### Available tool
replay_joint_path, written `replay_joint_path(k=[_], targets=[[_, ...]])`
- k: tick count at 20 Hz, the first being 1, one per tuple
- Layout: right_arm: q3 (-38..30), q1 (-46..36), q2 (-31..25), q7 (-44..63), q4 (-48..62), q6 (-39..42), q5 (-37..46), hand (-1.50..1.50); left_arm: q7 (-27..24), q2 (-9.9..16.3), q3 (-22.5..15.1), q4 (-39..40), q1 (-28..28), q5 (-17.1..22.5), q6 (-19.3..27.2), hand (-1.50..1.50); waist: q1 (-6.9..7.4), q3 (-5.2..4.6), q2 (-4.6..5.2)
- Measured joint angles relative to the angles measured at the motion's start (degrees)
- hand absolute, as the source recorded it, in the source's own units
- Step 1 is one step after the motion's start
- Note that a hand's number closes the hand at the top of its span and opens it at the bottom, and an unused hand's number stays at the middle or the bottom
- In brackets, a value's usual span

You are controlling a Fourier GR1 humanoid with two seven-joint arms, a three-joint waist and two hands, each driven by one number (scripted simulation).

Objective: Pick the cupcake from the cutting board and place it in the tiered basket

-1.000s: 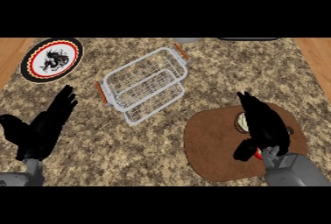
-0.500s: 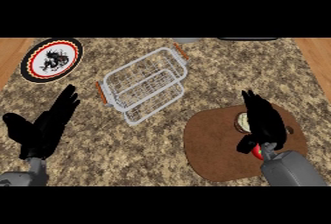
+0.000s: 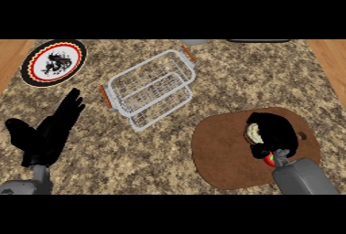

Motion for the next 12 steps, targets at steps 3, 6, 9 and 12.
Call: replay_joint_path(k=[3, 6, 9, 12], targets=[[0.17, -0.38, -0.11, -1.37, 0.79, 1.25, 1.81, 1.50, 0.81, 0.18, 1.18, -1.19, 0.33, 0.26, -1.17, 0.00, 0.07, -0.04, -0.06], [0.30, -0.19, -0.47, -3.58, 0.97, 1.10, 4.06, 1.50, 1.02, -1.20, 0.88, -1.60, 0.40, -1.08, -0.90, 0.00, 0.05, -0.07, -0.08], [1.10, -0.10, 0.45, -4.39, 1.46, -0.74, 7.54, 1.50, 1.26, -1.74, 1.48, -1.62, 0.62, -1.65, -1.31, 0.00, 0.03, -0.14, -0.14], [2.49, 5.12, 3.00, 2.43, -3.52, -3.66, 11.39, 1.50, 0.58, -1.54, 2.33, -0.78, 0.95, -1.56, -1.84, 0.00, -0.71, -0.25, -0.45]])
